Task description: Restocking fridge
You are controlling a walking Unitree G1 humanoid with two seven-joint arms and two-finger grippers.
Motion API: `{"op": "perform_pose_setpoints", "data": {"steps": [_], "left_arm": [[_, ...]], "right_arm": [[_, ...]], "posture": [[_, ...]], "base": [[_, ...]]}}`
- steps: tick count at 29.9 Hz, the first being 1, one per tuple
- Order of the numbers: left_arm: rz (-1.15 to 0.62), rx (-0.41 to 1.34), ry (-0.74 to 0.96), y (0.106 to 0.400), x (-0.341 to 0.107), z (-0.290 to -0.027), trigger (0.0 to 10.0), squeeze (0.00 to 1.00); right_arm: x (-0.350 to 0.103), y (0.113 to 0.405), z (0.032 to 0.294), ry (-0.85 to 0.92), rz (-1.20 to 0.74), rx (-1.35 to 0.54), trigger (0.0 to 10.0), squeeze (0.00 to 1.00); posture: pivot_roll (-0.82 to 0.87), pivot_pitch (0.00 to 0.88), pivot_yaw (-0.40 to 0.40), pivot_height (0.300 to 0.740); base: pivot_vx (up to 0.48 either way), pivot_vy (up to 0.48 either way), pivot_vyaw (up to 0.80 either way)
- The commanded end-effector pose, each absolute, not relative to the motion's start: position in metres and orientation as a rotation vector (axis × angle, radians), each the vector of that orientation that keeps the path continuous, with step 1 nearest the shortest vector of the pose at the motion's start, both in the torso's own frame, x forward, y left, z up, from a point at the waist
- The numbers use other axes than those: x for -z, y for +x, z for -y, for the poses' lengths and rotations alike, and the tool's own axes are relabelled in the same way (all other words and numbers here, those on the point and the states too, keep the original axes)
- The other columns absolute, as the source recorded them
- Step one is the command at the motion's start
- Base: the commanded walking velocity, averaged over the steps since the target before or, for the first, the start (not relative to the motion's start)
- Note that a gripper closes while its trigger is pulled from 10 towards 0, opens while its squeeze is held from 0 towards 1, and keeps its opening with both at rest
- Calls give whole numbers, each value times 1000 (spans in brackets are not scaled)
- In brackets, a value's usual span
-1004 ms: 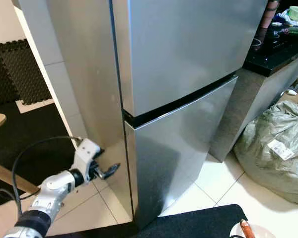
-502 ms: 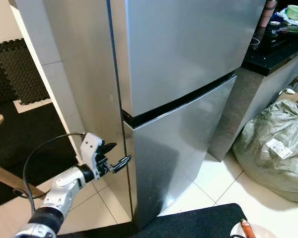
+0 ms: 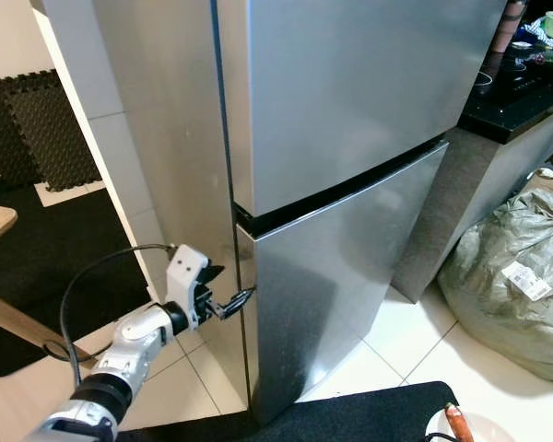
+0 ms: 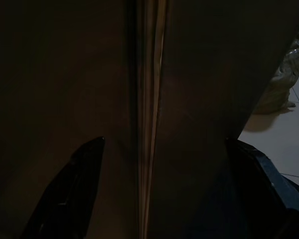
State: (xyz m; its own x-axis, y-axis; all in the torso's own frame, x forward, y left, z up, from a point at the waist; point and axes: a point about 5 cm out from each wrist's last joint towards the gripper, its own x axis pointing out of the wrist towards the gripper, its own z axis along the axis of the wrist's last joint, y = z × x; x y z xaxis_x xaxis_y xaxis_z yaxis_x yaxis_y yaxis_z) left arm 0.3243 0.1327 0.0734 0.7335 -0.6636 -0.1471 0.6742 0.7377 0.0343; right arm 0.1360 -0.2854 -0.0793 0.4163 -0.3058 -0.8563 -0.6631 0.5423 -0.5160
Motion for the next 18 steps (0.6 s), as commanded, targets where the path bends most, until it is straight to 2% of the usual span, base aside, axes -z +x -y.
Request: {"op": "perform_pose_setpoints", "data": {"steps": [1,12,18], "left_arm": [[-115,769,98,327,-76,-119,10000,0],[-74,774,25,331,-82,-106,10000,0],[-41,853,-22,329,-88,-95,10000,0]], "right_arm": [[79,135,288,-1021,-1173,-271,10000,0],[78,135,289,-1024,-1173,-267,10000,0],[78,135,289,-1023,-1174,-262,10000,0]], "posture": [[-114,40,-54,740],[-119,29,-47,740],[-119,29,-47,740]], "base": [[0,0,0],[0,0,0],[0,0,0]]}}
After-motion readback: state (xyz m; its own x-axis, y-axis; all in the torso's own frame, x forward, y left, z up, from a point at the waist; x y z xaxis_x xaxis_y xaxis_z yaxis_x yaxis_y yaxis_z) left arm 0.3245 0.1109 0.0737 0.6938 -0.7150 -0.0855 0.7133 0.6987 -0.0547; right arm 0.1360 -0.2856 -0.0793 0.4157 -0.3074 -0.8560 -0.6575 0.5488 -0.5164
